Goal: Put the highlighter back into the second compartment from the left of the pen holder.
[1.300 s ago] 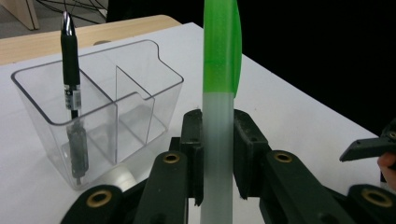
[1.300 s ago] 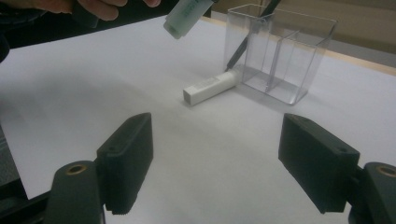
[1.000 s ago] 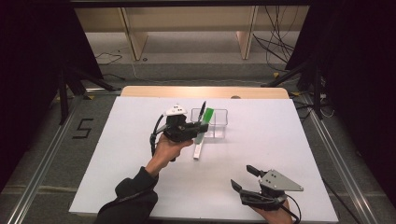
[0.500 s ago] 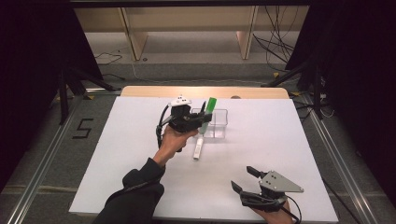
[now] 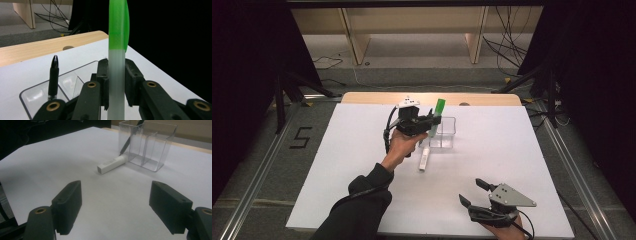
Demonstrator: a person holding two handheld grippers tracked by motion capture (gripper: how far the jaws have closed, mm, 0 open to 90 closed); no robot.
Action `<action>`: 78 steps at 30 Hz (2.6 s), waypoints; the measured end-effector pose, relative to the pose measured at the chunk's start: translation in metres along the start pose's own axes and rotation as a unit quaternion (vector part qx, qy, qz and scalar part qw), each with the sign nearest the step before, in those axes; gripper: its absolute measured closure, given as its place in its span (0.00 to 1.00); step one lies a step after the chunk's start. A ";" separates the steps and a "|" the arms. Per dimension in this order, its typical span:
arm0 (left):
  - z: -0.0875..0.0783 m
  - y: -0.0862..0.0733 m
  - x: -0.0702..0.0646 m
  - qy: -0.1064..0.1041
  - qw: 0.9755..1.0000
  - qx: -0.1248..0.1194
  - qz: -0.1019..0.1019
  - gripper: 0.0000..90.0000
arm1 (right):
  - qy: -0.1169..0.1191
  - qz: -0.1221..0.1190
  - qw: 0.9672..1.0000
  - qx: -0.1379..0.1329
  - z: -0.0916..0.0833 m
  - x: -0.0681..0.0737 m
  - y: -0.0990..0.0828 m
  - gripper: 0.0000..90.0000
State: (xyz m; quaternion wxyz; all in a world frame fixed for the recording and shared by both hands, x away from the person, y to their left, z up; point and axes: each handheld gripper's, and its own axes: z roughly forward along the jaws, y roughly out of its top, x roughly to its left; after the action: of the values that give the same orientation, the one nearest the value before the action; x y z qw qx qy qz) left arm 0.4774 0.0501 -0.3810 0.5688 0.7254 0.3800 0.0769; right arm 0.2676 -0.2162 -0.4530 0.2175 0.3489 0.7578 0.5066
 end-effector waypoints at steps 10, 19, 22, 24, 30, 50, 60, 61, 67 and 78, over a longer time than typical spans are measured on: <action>0.008 0.004 0.003 0.011 1.000 -0.001 -0.002 0.85 | -0.002 -0.001 1.000 -0.001 0.001 0.001 -0.001 0.30; 0.012 0.012 0.008 0.020 1.000 -0.009 -0.008 0.85 | -0.002 -0.003 1.000 0.002 0.000 0.000 -0.001 0.30; 0.012 0.015 0.010 0.023 1.000 -0.013 -0.006 0.85 | -0.002 -0.002 1.000 0.002 0.000 0.000 -0.001 0.30; 0.012 0.016 0.011 0.025 1.000 -0.013 -0.009 0.85 | -0.002 -0.002 1.000 0.001 0.000 0.000 -0.001 0.30; 0.018 0.018 0.015 0.034 0.999 -0.013 -0.010 0.85 | -0.002 -0.002 1.000 0.002 0.000 0.000 -0.001 0.30; 0.042 0.008 0.019 0.052 0.999 0.000 0.007 0.85 | 0.002 -0.005 1.000 0.005 0.001 0.001 -0.002 0.30; 0.046 0.004 0.020 0.061 0.998 0.003 0.017 0.85 | 0.003 -0.007 1.000 0.006 0.001 0.002 -0.002 0.30; 0.046 0.004 0.021 0.061 0.998 0.004 0.017 0.85 | 0.003 -0.007 1.000 0.006 0.002 0.002 -0.002 0.30; 0.048 0.001 0.022 0.062 0.998 0.010 0.019 0.85 | 0.005 -0.008 1.000 0.006 0.002 0.002 -0.002 0.30; 0.051 -0.002 0.023 0.065 0.998 0.021 0.016 0.84 | 0.005 -0.004 1.000 0.005 0.002 0.002 -0.002 0.30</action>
State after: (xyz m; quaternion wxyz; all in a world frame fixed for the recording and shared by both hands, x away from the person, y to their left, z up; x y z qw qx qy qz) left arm 0.5201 0.0261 -0.4077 0.5266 0.7365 0.4059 0.1246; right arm 0.2669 -0.2142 -0.4553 0.2142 0.3441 0.7631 0.5033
